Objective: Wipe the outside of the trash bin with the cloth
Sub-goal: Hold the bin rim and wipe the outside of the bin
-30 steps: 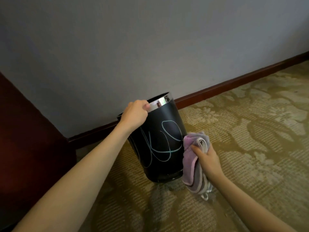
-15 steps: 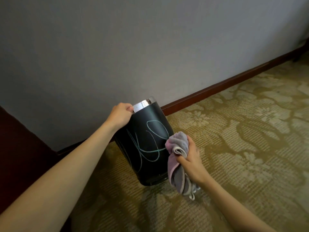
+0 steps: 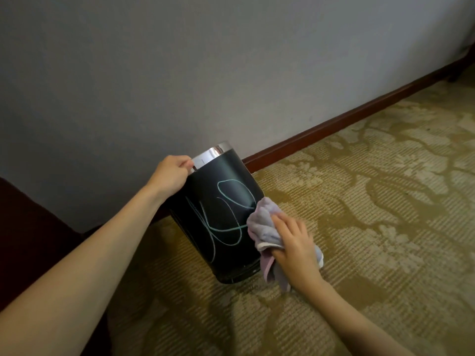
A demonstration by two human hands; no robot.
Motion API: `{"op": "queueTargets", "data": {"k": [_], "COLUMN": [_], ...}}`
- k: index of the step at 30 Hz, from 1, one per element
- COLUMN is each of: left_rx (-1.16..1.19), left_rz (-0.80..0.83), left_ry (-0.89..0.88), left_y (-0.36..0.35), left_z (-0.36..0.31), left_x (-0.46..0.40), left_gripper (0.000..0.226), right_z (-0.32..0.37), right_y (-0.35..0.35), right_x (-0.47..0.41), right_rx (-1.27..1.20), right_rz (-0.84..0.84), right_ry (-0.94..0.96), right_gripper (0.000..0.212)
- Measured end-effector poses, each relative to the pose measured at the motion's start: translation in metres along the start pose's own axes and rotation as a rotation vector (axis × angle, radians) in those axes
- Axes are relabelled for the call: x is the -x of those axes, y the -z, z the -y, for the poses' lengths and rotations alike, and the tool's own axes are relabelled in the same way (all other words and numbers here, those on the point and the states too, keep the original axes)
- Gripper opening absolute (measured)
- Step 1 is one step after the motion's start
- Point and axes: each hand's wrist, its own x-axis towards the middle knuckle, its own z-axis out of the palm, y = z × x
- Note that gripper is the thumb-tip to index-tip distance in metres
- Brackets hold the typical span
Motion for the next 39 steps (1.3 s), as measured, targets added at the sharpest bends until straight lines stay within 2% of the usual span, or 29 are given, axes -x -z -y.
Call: {"op": "queueTargets", "data": {"k": [7, 12, 16, 20, 23, 27, 31, 36, 39], "left_rx": [-0.034, -0.058, -0.027, -0.02, -0.043, -0.14, -0.235, -0.209, -0.194], "left_rz": [0.004, 0.041, 0.103, 0.077, 0.092, 0.103, 0.143, 0.171, 0.174], "left_ry": [-0.054, -0.038, 0.018, 0.042, 0.052, 0.006, -0.062, -0.056, -0.025], "left_y": [-0.005, -0.009, -0.004, 0.002, 0.004, 0.0, -0.008, -0.006, 0.0], "left_z": [-0.012, -0.025, -0.028, -0.022, -0.024, -0.037, -0.049, -0.047, -0.043], "left_x": [0.004, 0.004, -0.006, -0.012, -0.016, -0.019, -0.017, -0.019, -0.021], "left_gripper": [0.032, 0.036, 0.034, 0.023, 0.023, 0.033, 0.033, 0.036, 0.03], "right_z": [0.001, 0.015, 0.008, -0.018, -0.031, -0.02, 0.012, 0.015, 0.0], "right_y": [0.018, 0.027, 0.027, 0.032, 0.037, 0.044, 0.049, 0.049, 0.053], "right_x": [-0.056, -0.101, -0.085, -0.044, -0.028, -0.057, -0.112, -0.113, -0.088], "right_rx": [-0.157, -0.182, -0.134, 0.006, 0.065, 0.055, 0.021, 0.017, -0.03], "right_rz": [0.067, 0.1, 0.143, 0.31, 0.389, 0.344, 0.244, 0.222, 0.289], "right_ry": [-0.035, 0.047, 0.061, 0.08, 0.066, 0.084, 0.131, 0.121, 0.305], "right_gripper": [0.042, 0.059, 0.057, 0.052, 0.051, 0.056, 0.054, 0.057, 0.054]}}
